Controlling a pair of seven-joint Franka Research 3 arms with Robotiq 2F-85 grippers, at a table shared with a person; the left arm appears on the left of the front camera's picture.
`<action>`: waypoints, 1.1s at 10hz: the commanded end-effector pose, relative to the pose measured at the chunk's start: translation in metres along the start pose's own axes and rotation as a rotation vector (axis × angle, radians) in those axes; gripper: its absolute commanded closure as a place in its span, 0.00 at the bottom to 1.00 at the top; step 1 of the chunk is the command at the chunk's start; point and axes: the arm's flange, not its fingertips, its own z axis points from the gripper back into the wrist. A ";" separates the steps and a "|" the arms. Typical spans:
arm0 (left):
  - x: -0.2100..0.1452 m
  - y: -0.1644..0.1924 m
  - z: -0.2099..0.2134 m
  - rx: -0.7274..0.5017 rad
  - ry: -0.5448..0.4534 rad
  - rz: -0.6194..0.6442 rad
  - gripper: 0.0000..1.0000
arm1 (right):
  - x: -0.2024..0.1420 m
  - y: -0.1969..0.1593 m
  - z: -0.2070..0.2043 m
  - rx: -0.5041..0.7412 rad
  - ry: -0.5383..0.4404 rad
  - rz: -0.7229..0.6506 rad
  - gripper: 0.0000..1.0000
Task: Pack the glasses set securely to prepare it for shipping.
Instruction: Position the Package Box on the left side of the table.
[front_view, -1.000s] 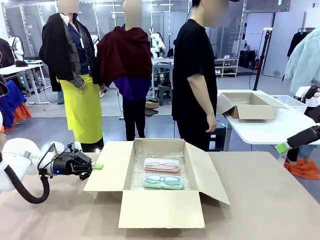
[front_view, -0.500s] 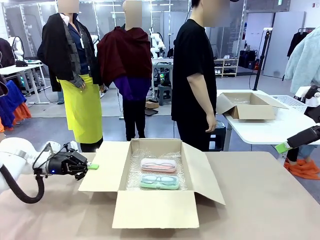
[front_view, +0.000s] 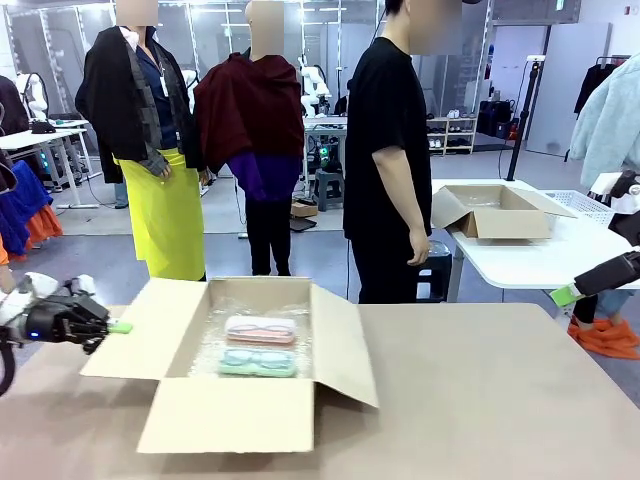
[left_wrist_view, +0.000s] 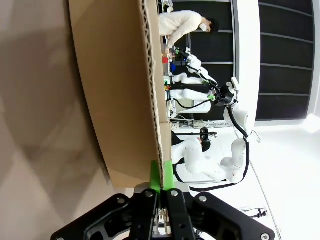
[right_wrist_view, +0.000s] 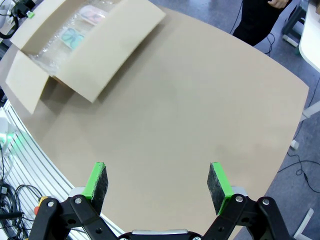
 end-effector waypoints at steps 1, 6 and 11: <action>0.010 -0.005 0.047 -0.038 -0.014 -0.004 0.98 | 0.000 0.001 0.000 -0.007 0.005 -0.011 0.00; 0.015 -0.002 0.167 0.039 -0.013 0.066 0.98 | 0.000 0.001 0.000 -0.007 0.005 -0.011 0.00; 0.003 -0.001 0.255 0.089 -0.006 0.102 0.98 | 0.000 0.001 0.000 -0.007 0.005 -0.011 0.00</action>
